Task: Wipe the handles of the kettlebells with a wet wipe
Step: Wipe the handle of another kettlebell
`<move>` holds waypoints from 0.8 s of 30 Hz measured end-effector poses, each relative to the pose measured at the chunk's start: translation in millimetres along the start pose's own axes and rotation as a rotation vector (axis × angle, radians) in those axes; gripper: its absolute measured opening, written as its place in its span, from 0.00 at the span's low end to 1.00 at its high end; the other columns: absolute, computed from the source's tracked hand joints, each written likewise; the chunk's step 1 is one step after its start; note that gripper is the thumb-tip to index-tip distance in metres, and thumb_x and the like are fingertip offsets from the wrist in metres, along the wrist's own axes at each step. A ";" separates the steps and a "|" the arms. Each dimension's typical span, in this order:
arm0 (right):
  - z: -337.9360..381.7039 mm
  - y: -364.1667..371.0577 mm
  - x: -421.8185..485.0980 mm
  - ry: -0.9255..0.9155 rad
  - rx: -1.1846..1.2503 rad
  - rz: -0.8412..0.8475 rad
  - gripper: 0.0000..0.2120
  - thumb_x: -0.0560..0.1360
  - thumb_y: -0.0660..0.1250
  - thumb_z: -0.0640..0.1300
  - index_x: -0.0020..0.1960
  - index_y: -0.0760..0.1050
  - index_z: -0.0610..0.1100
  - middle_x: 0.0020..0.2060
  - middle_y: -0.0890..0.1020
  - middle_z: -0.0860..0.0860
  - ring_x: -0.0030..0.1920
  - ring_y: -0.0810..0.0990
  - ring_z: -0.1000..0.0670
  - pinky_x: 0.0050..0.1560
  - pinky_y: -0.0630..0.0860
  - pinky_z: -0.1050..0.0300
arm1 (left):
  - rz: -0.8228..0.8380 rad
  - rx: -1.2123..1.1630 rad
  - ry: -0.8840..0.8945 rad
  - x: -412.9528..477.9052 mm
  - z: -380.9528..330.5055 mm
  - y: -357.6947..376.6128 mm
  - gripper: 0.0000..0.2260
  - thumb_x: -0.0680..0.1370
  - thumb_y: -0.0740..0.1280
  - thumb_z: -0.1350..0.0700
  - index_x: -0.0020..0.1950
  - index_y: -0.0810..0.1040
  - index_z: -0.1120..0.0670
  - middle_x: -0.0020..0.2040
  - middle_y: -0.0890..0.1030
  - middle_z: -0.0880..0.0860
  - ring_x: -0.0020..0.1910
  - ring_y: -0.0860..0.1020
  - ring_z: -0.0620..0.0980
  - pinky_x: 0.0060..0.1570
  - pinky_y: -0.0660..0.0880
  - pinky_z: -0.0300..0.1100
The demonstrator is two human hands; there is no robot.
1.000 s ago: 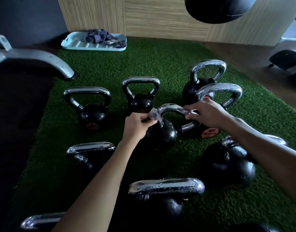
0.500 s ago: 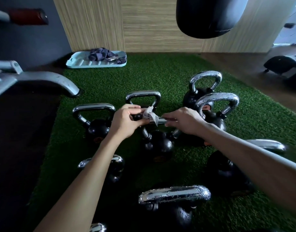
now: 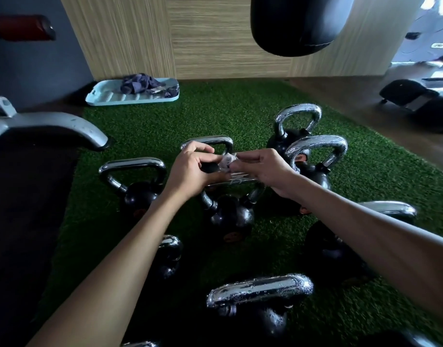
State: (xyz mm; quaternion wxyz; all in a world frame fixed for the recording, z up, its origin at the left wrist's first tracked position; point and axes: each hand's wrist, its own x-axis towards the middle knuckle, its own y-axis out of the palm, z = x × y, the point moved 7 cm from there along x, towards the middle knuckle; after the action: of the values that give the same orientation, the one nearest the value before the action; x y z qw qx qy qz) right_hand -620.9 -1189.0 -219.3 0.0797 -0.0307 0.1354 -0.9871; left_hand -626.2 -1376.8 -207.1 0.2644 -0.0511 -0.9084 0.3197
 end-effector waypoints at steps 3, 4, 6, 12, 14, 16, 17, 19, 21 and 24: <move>-2.7 -22.1 -10.1 0.030 -0.008 -0.196 0.10 0.68 0.81 0.43 0.47 0.85 0.51 0.37 0.85 0.60 0.39 0.82 0.64 0.40 0.75 0.75 | 0.167 0.196 0.050 9.7 -0.3 -3.5 0.35 0.58 0.77 0.31 0.65 0.80 0.35 0.61 0.77 0.41 0.59 0.76 0.43 0.57 0.75 0.41; -8.1 -31.1 -16.1 0.030 -0.032 -0.276 0.09 0.69 0.81 0.43 0.44 0.84 0.53 0.33 0.84 0.62 0.35 0.80 0.68 0.36 0.72 0.77 | 0.290 0.289 0.056 12.2 2.7 -1.3 0.38 0.58 0.77 0.30 0.68 0.76 0.33 0.64 0.76 0.40 0.60 0.76 0.43 0.57 0.75 0.44; -24.2 -46.0 -32.2 0.043 -0.160 -0.436 0.09 0.69 0.81 0.47 0.39 0.82 0.57 0.31 0.83 0.65 0.34 0.80 0.69 0.36 0.72 0.74 | 0.547 0.444 0.100 13.0 8.5 6.9 0.43 0.59 0.79 0.33 0.73 0.71 0.32 0.65 0.76 0.39 0.60 0.74 0.41 0.53 0.73 0.42; -45.1 -33.3 -52.2 0.046 -0.432 -0.565 0.09 0.69 0.79 0.52 0.45 0.81 0.52 0.41 0.83 0.61 0.43 0.82 0.56 0.42 0.76 0.59 | 0.760 0.445 0.012 13.2 16.9 14.3 0.38 0.66 0.82 0.45 0.69 0.68 0.25 0.51 0.81 0.31 0.32 0.76 0.34 0.34 0.69 0.31; -41.8 -26.9 -48.3 -0.014 -0.492 -0.583 0.09 0.71 0.78 0.51 0.46 0.81 0.52 0.41 0.84 0.59 0.39 0.81 0.55 0.40 0.78 0.55 | 0.768 0.427 0.015 13.1 22.0 13.2 0.38 0.66 0.80 0.42 0.68 0.65 0.21 0.62 0.81 0.40 0.32 0.77 0.40 0.37 0.75 0.37; -41.7 -23.5 -46.0 -0.063 -0.549 -0.590 0.07 0.72 0.77 0.51 0.48 0.82 0.53 0.41 0.84 0.59 0.37 0.80 0.54 0.40 0.77 0.54 | 0.756 0.415 0.019 8.1 23.3 9.4 0.38 0.68 0.81 0.47 0.72 0.66 0.26 0.60 0.79 0.41 0.34 0.78 0.30 0.32 0.69 0.29; -41.4 -22.8 -46.5 -0.086 -0.571 -0.594 0.08 0.72 0.77 0.51 0.50 0.82 0.54 0.40 0.84 0.58 0.39 0.80 0.52 0.41 0.77 0.54 | 0.731 0.408 0.028 4.8 22.4 6.8 0.38 0.70 0.80 0.50 0.74 0.66 0.30 0.55 0.76 0.39 0.42 0.71 0.20 0.33 0.68 0.26; -38.5 -22.0 -47.9 -0.145 -0.627 -0.601 0.09 0.73 0.77 0.50 0.52 0.83 0.53 0.41 0.85 0.55 0.43 0.80 0.48 0.43 0.75 0.53 | 0.663 0.394 0.050 -2.1 20.4 1.2 0.38 0.72 0.79 0.55 0.75 0.65 0.35 0.46 0.70 0.40 0.45 0.59 0.20 0.33 0.67 0.24; -35.3 -20.9 -46.3 -0.192 -0.684 -0.596 0.10 0.73 0.76 0.50 0.54 0.84 0.52 0.40 0.85 0.53 0.45 0.80 0.46 0.46 0.75 0.50 | 0.588 0.371 0.053 -8.6 22.3 -1.4 0.38 0.72 0.79 0.57 0.74 0.65 0.35 0.44 0.67 0.36 0.40 0.64 0.17 0.33 0.68 0.28; -36.4 -18.7 -38.1 -0.201 -0.711 -0.582 0.11 0.74 0.75 0.49 0.56 0.83 0.52 0.41 0.86 0.52 0.47 0.78 0.45 0.47 0.76 0.46 | 0.539 0.388 0.034 -12.8 31.8 -0.7 0.37 0.71 0.80 0.51 0.73 0.66 0.29 0.55 0.80 0.38 0.48 0.67 0.19 0.40 0.70 0.27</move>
State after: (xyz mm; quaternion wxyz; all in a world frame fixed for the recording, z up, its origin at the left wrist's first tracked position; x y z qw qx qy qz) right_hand -589.2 -1155.4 -250.7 -0.2032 -0.1882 0.4424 -0.8530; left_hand -631.5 -1398.3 -233.3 0.1904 -0.2435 -0.7798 0.5444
